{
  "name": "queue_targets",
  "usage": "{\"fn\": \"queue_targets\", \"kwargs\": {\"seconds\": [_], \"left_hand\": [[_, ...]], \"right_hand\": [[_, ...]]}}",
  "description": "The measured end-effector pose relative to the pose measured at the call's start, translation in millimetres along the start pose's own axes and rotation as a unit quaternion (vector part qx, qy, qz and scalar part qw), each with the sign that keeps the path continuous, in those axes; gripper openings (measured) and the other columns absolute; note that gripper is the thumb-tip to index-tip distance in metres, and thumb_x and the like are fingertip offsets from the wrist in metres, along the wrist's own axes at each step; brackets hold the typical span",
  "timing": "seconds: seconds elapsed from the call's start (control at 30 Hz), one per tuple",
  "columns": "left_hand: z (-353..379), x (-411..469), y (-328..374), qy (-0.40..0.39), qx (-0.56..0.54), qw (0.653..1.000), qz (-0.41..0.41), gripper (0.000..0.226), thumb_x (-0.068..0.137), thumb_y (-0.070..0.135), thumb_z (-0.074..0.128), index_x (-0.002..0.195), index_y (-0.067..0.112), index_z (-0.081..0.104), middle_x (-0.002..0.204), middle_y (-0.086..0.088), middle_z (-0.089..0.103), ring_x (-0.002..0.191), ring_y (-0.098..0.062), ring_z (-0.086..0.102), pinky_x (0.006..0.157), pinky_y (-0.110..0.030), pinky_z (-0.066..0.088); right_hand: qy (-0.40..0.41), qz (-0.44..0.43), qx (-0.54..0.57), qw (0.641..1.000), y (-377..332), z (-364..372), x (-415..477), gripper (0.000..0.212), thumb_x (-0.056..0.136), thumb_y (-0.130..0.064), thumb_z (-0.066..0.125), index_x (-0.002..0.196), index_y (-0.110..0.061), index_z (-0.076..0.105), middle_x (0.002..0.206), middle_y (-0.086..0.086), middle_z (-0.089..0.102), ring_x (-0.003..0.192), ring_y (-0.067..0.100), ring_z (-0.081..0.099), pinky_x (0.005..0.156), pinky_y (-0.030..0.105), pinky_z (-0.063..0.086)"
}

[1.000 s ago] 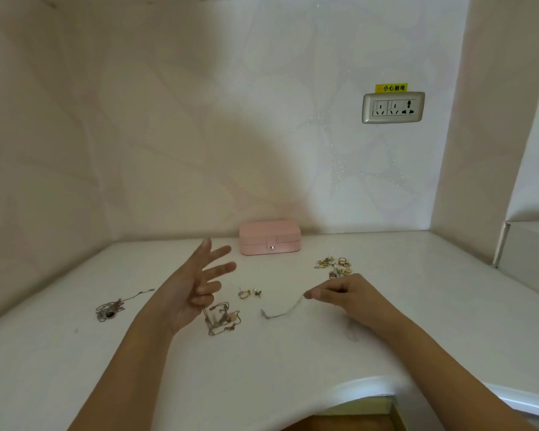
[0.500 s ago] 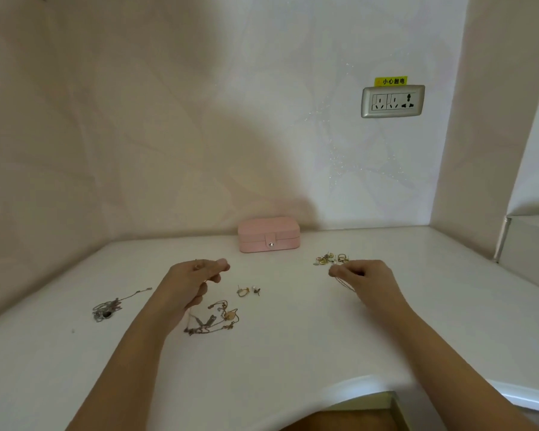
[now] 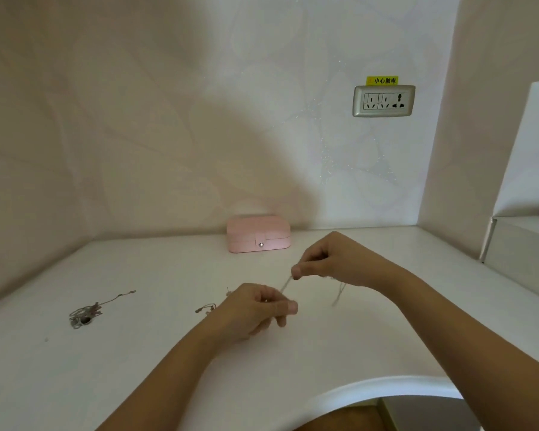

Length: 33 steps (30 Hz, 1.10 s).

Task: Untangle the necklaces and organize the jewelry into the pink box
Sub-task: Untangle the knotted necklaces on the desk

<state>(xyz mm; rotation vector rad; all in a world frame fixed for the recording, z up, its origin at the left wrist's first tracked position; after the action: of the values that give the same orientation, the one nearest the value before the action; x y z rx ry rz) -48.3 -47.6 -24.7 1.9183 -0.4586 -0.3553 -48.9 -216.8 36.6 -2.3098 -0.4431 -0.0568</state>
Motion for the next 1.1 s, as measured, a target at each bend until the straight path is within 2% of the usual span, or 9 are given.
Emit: {"fn": "queue_targets", "kwargs": {"seconds": [0.1, 0.2, 0.33, 0.5, 0.67, 0.77, 0.9, 1.0, 1.1], "left_hand": [[3, 2, -5, 0.013, 0.072, 0.997, 0.002, 0.017, 0.083, 0.027, 0.072, 0.079, 0.010, 0.070, 0.057, 0.010, 0.065, 0.048, -0.001, 0.047, 0.048, -0.010, 0.035], [4, 5, -7, 0.017, 0.066, 0.998, 0.006, 0.016, 0.083, 0.023, 0.072, 0.084, 0.007, 0.071, 0.060, 0.009, 0.066, 0.048, 0.003, 0.050, 0.049, -0.007, 0.035], [9, 8, -10, 0.018, 0.090, 0.996, 0.015, 0.012, 0.082, 0.020, 0.073, 0.075, 0.011, 0.070, 0.059, 0.009, 0.066, 0.053, 0.003, 0.056, 0.055, -0.007, 0.039], [9, 9, -11, 0.006, 0.107, 0.994, 0.017, 0.011, 0.083, 0.024, 0.072, 0.075, 0.017, 0.070, 0.062, 0.010, 0.068, 0.060, 0.001, 0.060, 0.063, -0.011, 0.044], [3, 3, -2, 0.006, 0.088, 0.996, 0.011, 0.019, 0.087, 0.024, 0.068, 0.087, 0.006, 0.070, 0.066, 0.005, 0.066, 0.042, 0.002, 0.043, 0.044, -0.011, 0.032], [-6, 0, 8, 0.008, 0.032, 0.999, 0.018, 0.020, 0.088, 0.029, 0.065, 0.083, 0.011, 0.072, 0.060, 0.002, 0.064, 0.041, -0.006, 0.034, 0.042, -0.017, 0.024], [-26, -4, 14, 0.052, -0.065, 0.996, 0.042, 0.032, 0.090, 0.030, 0.060, 0.063, 0.015, 0.067, 0.043, 0.003, 0.041, 0.039, -0.008, 0.027, 0.042, -0.018, 0.021], [-42, -8, 13, 0.077, -0.109, 0.990, 0.044, 0.033, 0.087, 0.034, 0.059, 0.064, 0.013, 0.068, 0.041, 0.001, 0.032, 0.041, -0.010, 0.023, 0.042, -0.019, 0.019], [-65, -10, 12, 0.080, -0.215, 0.972, 0.051, 0.031, 0.087, 0.031, 0.056, 0.064, 0.013, 0.065, 0.040, 0.005, 0.029, 0.038, -0.007, 0.019, 0.039, -0.019, 0.014]], "right_hand": [[-0.002, 0.047, -0.025, 0.999, 23, -15, -4, 0.019, 0.082, -0.040, 0.070, 0.074, -0.024, 0.077, 0.057, -0.006, 0.049, 0.056, 0.007, 0.039, 0.059, 0.016, 0.032], [-0.006, 0.104, -0.047, 0.993, 50, -26, -13, 0.019, 0.083, -0.035, 0.071, 0.074, -0.019, 0.077, 0.042, -0.011, 0.036, 0.042, 0.008, 0.027, 0.046, 0.014, 0.022], [0.006, 0.143, -0.078, 0.987, 83, -32, -17, 0.016, 0.075, -0.036, 0.078, 0.067, -0.023, 0.076, 0.043, -0.009, 0.036, 0.048, 0.013, 0.024, 0.048, 0.022, 0.020], [0.021, 0.149, -0.136, 0.979, 100, -33, -8, 0.010, 0.075, -0.030, 0.078, 0.071, -0.021, 0.076, 0.075, 0.007, 0.071, 0.062, 0.013, 0.049, 0.059, 0.024, 0.037], [0.029, 0.118, -0.214, 0.969, 82, -23, 5, 0.027, 0.082, -0.029, 0.073, 0.108, -0.025, 0.069, 0.115, -0.005, 0.057, 0.109, 0.012, 0.050, 0.087, 0.022, 0.036], [-0.087, 0.056, -0.045, 0.994, 38, 12, 15, 0.042, 0.083, -0.014, 0.072, 0.121, -0.029, 0.062, 0.127, -0.011, 0.058, 0.120, 0.004, 0.050, 0.095, 0.016, 0.037], [-0.231, 0.002, 0.096, 0.968, -7, 58, 34, 0.023, 0.082, -0.002, 0.069, 0.103, -0.010, 0.067, 0.096, -0.004, 0.070, 0.097, 0.008, 0.063, 0.101, 0.026, 0.042], [-0.243, -0.007, 0.099, 0.965, -16, 74, 49, 0.016, 0.085, -0.007, 0.066, 0.100, -0.010, 0.072, 0.105, -0.001, 0.072, 0.110, 0.010, 0.062, 0.109, 0.026, 0.036], [-0.195, 0.023, 0.230, 0.953, -17, 75, 61, 0.013, 0.091, -0.010, 0.059, 0.086, 0.000, 0.065, 0.095, 0.011, 0.072, 0.096, 0.017, 0.066, 0.106, 0.030, 0.042]]}}
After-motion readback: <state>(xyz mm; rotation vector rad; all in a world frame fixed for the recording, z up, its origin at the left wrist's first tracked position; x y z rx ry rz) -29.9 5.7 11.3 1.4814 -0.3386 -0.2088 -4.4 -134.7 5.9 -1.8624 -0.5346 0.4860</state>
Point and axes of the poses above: each hand's wrist, its own x-axis towards the middle knuckle, its own z-axis out of the palm, y = z × x, the point moved 4 cm from there along x, towards the middle knuckle
